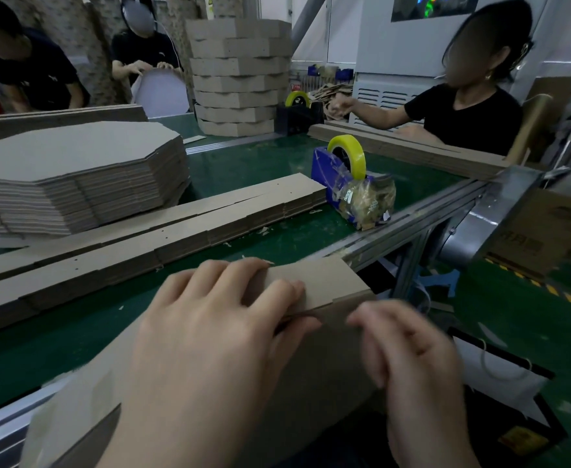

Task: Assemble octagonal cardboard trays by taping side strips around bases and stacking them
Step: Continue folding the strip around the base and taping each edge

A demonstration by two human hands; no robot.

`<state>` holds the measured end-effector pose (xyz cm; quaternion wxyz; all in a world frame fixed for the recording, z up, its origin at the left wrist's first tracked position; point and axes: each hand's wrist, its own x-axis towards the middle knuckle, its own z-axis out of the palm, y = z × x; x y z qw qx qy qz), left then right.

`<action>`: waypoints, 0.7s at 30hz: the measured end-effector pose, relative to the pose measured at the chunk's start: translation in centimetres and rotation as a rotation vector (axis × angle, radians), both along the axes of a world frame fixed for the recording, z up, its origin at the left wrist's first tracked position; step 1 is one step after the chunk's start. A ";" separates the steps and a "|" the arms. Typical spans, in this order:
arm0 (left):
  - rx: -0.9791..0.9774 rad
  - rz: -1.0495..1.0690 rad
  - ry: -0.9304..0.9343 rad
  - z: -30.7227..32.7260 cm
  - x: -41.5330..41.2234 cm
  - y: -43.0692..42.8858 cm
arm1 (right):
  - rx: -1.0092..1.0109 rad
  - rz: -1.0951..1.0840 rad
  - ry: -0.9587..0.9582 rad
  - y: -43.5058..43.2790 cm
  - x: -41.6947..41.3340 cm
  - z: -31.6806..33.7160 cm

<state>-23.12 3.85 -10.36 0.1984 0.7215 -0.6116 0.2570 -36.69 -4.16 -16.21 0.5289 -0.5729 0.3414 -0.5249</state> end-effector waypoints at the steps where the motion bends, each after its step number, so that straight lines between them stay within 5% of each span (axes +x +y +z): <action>1: 0.013 0.005 -0.019 -0.2 0.1 0.2 | -0.109 -0.106 -0.035 -0.2 -0.2 -0.1; 4: 0.083 0.056 -0.039 -0.2 0.7 0.8 | -0.387 -0.190 0.058 -0.3 -0.3 -0.3; 8: 0.142 0.063 -0.055 0.0 1.6 1.8 | -0.407 -0.224 0.061 -1.3 -0.4 -1.3; 14: 0.110 0.046 -0.012 0.6 1.7 2.9 | -0.491 -0.198 0.445 -3.7 -0.6 -2.8; 18: 0.171 -0.006 -0.020 1.8 0.0 1.3 | -0.572 -0.122 0.395 -2.8 -0.6 -2.4; 21: 0.159 -0.080 0.002 2.5 -1.2 0.8 | -0.366 0.072 0.232 -3.2 -2.0 -0.3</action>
